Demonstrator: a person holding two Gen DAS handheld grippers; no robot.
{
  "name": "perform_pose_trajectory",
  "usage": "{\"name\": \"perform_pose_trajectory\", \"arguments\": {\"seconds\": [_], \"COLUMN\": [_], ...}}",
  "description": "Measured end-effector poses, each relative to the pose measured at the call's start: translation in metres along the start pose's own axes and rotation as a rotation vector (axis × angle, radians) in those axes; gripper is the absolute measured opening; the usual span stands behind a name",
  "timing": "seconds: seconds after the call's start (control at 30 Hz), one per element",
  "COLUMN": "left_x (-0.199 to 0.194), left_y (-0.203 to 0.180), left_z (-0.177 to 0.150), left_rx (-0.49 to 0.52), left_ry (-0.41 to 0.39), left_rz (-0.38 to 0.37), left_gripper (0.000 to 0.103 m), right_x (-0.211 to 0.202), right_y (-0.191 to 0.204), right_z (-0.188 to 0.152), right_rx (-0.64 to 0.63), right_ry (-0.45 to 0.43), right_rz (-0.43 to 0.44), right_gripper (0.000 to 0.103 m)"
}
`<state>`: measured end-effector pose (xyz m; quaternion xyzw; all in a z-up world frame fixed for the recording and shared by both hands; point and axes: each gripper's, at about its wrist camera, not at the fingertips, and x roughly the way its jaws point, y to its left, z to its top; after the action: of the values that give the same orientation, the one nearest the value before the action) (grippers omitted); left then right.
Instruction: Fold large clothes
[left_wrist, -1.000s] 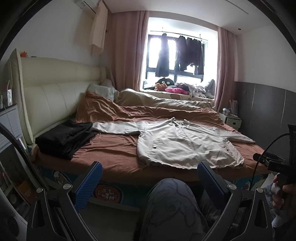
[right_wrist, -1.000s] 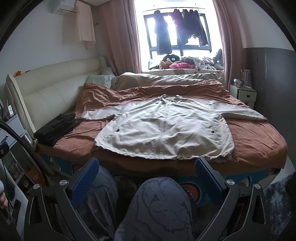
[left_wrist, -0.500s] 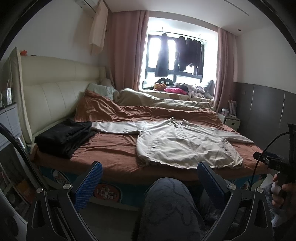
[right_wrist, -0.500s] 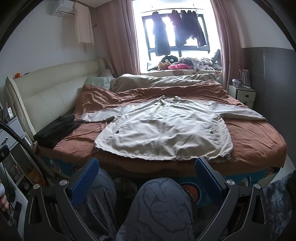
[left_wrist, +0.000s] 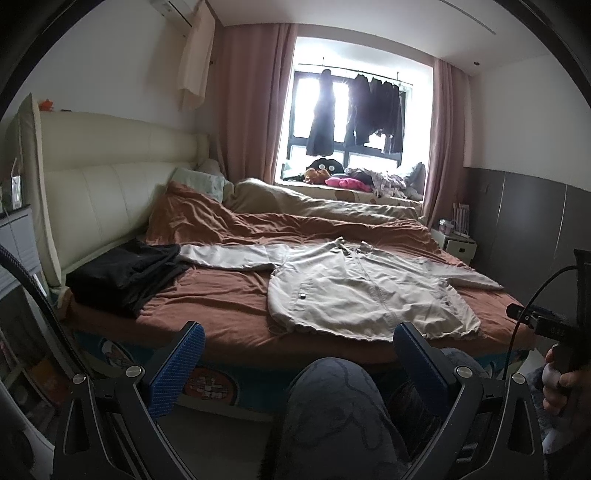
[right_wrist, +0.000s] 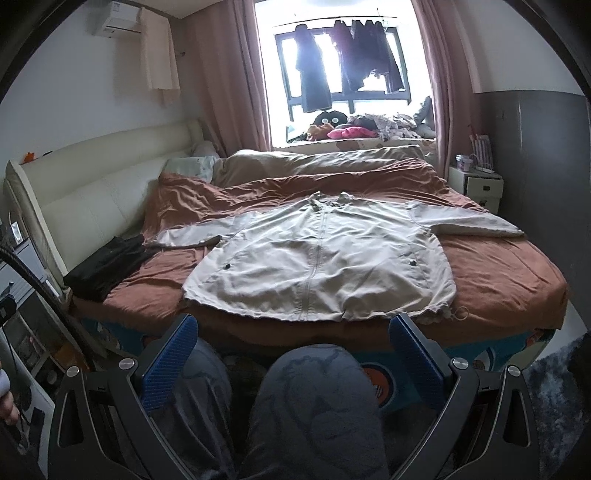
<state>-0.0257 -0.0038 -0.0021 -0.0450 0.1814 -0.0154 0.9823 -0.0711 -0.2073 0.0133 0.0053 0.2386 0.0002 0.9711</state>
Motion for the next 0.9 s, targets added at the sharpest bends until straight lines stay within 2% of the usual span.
{"name": "perform_pose_trajectory", "arguments": {"seconds": [0.33, 0.5, 0.57, 0.9], "left_x": [0.028, 0.056, 0.069, 0.144], "left_y": [0.006, 0.015, 0.019, 0.035], "left_z": [0.016, 0.019, 0.020, 0.033], "left_rx": [-0.010, -0.034, -0.049, -0.069], "left_ry": [0.016, 0.049, 0.065, 0.130], "left_rz": [0.014, 0.021, 0.023, 0.041], "left_gripper": [0.103, 0.103, 0.103, 0.103], "right_x": [0.030, 0.058, 0.068, 0.157], "right_y": [0.000, -0.005, -0.007, -0.001], "right_z": [0.015, 0.030, 0.036, 0.072], "right_rx": [0.006, 0.024, 0.013, -0.009], "right_ry": [0.015, 0.045, 0.050, 0.116], "right_rz": [0.007, 0.070, 0.070, 0.087], "right_gripper": [0.103, 0.103, 0.103, 0.103]}}
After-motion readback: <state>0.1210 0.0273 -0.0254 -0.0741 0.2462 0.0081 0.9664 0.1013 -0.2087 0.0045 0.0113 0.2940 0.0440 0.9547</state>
